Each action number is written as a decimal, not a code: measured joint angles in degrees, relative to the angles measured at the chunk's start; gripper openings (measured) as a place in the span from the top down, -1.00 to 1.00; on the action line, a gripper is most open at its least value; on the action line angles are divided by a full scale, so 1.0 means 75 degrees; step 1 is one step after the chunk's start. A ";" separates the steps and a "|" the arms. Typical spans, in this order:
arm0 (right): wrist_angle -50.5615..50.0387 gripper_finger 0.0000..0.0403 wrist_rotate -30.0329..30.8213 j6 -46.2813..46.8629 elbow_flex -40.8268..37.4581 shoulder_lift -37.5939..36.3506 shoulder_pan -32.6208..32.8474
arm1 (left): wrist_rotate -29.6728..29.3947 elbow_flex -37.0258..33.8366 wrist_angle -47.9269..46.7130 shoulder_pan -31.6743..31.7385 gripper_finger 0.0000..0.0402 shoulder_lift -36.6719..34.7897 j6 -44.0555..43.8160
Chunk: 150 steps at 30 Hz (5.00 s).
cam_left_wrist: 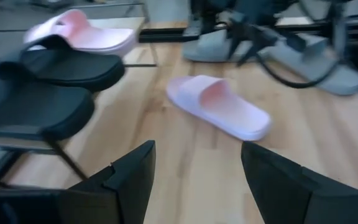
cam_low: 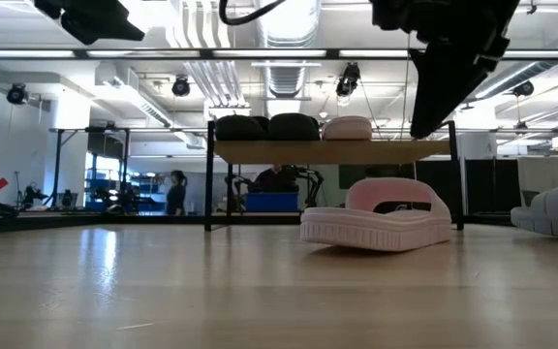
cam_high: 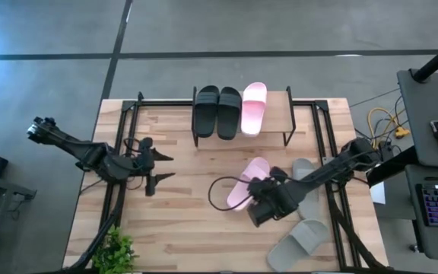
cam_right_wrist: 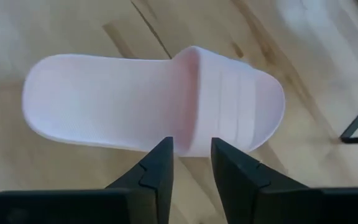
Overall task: Pick and place slides into the shelf
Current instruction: Put the pink slide on the shelf
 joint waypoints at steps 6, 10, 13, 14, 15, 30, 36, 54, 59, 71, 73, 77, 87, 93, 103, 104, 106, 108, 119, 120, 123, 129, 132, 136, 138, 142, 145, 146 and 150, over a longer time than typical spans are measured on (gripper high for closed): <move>0.0907 0.32 -0.0067 -0.0504 -0.0273 0.0000 -0.0031 | -0.0482 -0.0068 0.0003 0.0003 -0.11 0.0329 0.0005; 0.1087 0.19 -0.0049 -0.0493 -0.0413 0.0000 -0.0028 | -0.0485 -0.0081 0.0002 0.0013 -0.11 0.0559 0.0006; 0.1059 0.11 0.0012 -0.0625 -0.0585 0.0000 -0.0055 | -0.0497 -0.0081 0.0013 0.0018 -0.11 0.0721 0.0006; 0.1071 0.09 0.0013 -0.0645 -0.0643 0.0000 -0.0069 | -0.0497 -0.0081 0.0010 0.0020 -0.11 0.0775 0.0006; 0.1076 0.07 0.0017 -0.0647 -0.0705 0.0000 -0.0092 | -0.0497 -0.0081 0.0013 0.0020 -0.11 0.0829 0.0009; 0.2359 0.01 0.0227 -0.1735 -0.1388 0.0000 -0.0732 | -0.0579 -0.0081 0.0020 0.0020 -0.11 0.0924 0.0009; 0.2694 0.01 0.0159 -0.1874 -0.1724 0.0000 -0.0938 | -0.0616 -0.0081 0.0005 0.0020 -0.11 0.0924 0.0009; 0.2431 0.49 0.0347 -0.2672 -0.2006 0.0000 -0.1225 | -0.0610 -0.0081 -0.0002 0.0020 -0.11 0.0968 0.0009; 0.2432 0.82 0.0345 -0.2650 -0.1991 0.0000 -0.1400 | -0.0608 -0.0080 -0.0003 0.0023 -0.11 0.0997 0.0009; 0.2323 0.95 0.0356 -0.2455 -0.0998 0.0003 -0.1558 | -0.0600 -0.0078 -0.0010 0.0073 -0.11 0.1000 0.0009; 0.2076 0.95 0.0431 -0.2496 -0.0449 -0.0002 -0.1453 | -0.0602 -0.0078 -0.0010 0.0073 -0.11 0.1000 0.0009; 0.1489 0.95 0.1014 -0.2574 0.0926 -0.0031 -0.1181 | -0.0602 -0.0078 -0.0010 0.0073 -0.11 0.1000 0.0009; 0.0121 0.94 0.4355 -0.4804 0.4630 -0.0050 -0.0515 | -0.0602 -0.0078 -0.0012 0.0073 -0.11 0.1000 0.0063; -0.3639 0.94 0.4401 -0.3593 0.5858 -0.0035 -0.1142 | -0.0604 -0.0078 -0.0016 0.0073 -0.11 0.1000 0.0076; -0.3575 0.94 0.3453 -0.5859 0.4626 -0.1125 -0.3361 | -0.0978 -0.0075 -0.0110 0.0073 -0.11 0.0982 0.0051; -0.3604 0.94 0.3456 -0.5978 0.4434 -0.1251 -0.3613 | -0.1028 -0.0075 -0.0126 0.0073 -0.11 0.0982 0.0026; -0.3566 0.94 0.3407 -0.6295 0.4008 -0.1462 -0.4084 | -0.1090 -0.0075 -0.0205 0.0075 -0.11 0.0982 0.0002; -0.3475 0.94 0.3401 -0.6800 0.3611 -0.1524 -0.4512 | -0.1247 -0.0078 -0.0223 0.0086 -0.11 0.0982 0.0004; -0.1952 0.94 0.3068 -0.9728 0.1585 -0.1605 -0.5388 | -0.1470 -0.0113 -0.0411 0.0469 -0.11 0.0979 0.0000; -0.1668 0.94 0.3091 -0.9848 0.1482 -0.1676 -0.5429 | -0.1469 -0.0113 -0.0412 0.0499 -0.11 0.0979 0.0000; -0.1151 0.94 0.3098 -1.0124 0.1244 -0.1863 -0.5620 | -0.1468 -0.0113 -0.0424 0.0577 -0.11 0.0980 0.0000; -0.0389 0.94 0.2434 -1.0078 0.0900 -0.2310 -0.6170 | -0.1467 -0.0116 -0.0447 0.0666 -0.11 0.0982 0.0000; 0.0278 0.94 0.2353 -1.0804 0.0615 -0.2396 -0.6301 | -0.1467 -0.0116 -0.0447 0.0717 -0.11 0.0995 0.0023; 0.0772 0.93 0.2029 -1.1667 0.0421 -0.2398 -0.6488 | -0.1465 -0.0119 -0.0478 0.0776 -0.11 0.0997 0.0030; 0.0809 0.93 0.2001 -1.1935 0.0283 -0.2356 -0.6589 | -0.1467 -0.0122 -0.0569 0.0795 -0.11 0.0997 0.0035; 0.1017 0.93 0.1823 -1.1846 0.0048 -0.2329 -0.6816 | -0.1464 -0.0125 -0.0692 0.0825 -0.11 0.0997 0.0017; 0.1161 0.93 0.1727 -1.1752 -0.0025 -0.2353 -0.6917 | -0.1464 -0.0125 -0.0759 0.0838 -0.11 0.0997 0.0005; 0.1247 0.93 0.1715 -1.1766 -0.0062 -0.2349 -0.6922 | -0.1462 -0.0125 -0.0779 0.0857 -0.11 0.0997 0.0003; 0.1555 0.93 0.1635 -1.1896 -0.0187 -0.2352 -0.6934 | -0.1461 -0.0128 -0.0777 0.0965 -0.11 0.0997 0.0003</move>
